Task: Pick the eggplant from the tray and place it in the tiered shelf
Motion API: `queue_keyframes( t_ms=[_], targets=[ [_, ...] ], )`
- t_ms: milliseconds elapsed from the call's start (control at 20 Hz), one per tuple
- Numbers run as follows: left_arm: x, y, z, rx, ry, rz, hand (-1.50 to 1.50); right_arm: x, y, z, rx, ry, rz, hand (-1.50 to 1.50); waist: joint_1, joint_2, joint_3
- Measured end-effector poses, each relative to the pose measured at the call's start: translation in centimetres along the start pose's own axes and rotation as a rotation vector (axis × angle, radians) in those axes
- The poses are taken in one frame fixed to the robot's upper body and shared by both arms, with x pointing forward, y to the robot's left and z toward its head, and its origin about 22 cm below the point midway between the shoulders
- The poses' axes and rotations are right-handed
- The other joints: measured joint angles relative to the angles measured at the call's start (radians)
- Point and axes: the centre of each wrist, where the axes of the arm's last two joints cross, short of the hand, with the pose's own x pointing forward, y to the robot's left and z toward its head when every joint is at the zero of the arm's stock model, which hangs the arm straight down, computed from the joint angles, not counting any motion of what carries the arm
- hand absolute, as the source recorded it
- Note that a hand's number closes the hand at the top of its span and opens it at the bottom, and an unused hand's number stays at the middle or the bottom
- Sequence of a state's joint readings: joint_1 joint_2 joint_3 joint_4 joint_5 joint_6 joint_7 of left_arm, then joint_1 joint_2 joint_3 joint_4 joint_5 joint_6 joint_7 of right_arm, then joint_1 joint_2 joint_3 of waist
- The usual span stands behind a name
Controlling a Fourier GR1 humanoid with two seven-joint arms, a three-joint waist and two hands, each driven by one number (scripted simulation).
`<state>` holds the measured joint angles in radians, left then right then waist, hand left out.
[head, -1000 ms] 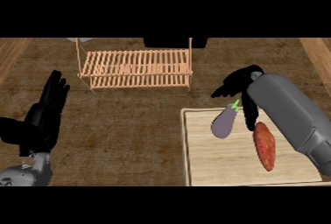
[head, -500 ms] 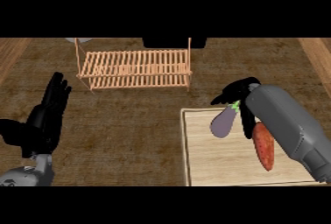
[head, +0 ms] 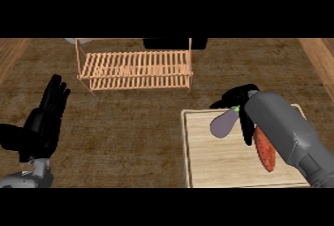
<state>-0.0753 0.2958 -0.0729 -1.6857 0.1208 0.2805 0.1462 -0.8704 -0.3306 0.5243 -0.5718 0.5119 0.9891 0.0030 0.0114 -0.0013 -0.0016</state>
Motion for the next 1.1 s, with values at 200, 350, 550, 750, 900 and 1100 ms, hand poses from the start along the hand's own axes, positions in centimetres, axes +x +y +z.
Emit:
queue_keyframes(
  t_ms=[200,350,550,750,900,1100],
  targets=[
    [0.2,-0.1,-0.2,0.002,0.000,0.000,0.00,-0.1,0.5,-0.2,0.005,-0.002,0.027,1.50,0.000,-0.007,-0.003],
    [0.7,-0.1,-0.5,0.002,-0.004,0.002,0.00,-0.1,0.6,0.0,-0.016,-0.009,0.073,1.50,0.003,-0.005,-0.003],
    [0.1,0.0,-0.1,0.006,0.000,0.003,0.00,-0.3,1.2,-0.2,-0.075,-0.033,0.126,1.50,0.002,-0.008,-0.005],
    [-0.4,0.5,-0.1,0.021,0.009,-0.003,0.00,5.2,1.3,-2.5,-0.277,0.017,0.135,1.50,-0.017,-0.019,-0.008],
    [-0.6,0.5,0.0,0.019,0.028,-0.004,0.00,10.3,1.3,-3.2,-0.475,0.054,0.127,1.50,-0.019,-0.029,-0.005],
    [-0.7,-0.1,-0.1,-0.009,0.026,0.002,0.00,14.1,2.1,-3.1,-0.706,0.098,0.040,1.50,0.008,-0.025,-0.001]
  ],
)
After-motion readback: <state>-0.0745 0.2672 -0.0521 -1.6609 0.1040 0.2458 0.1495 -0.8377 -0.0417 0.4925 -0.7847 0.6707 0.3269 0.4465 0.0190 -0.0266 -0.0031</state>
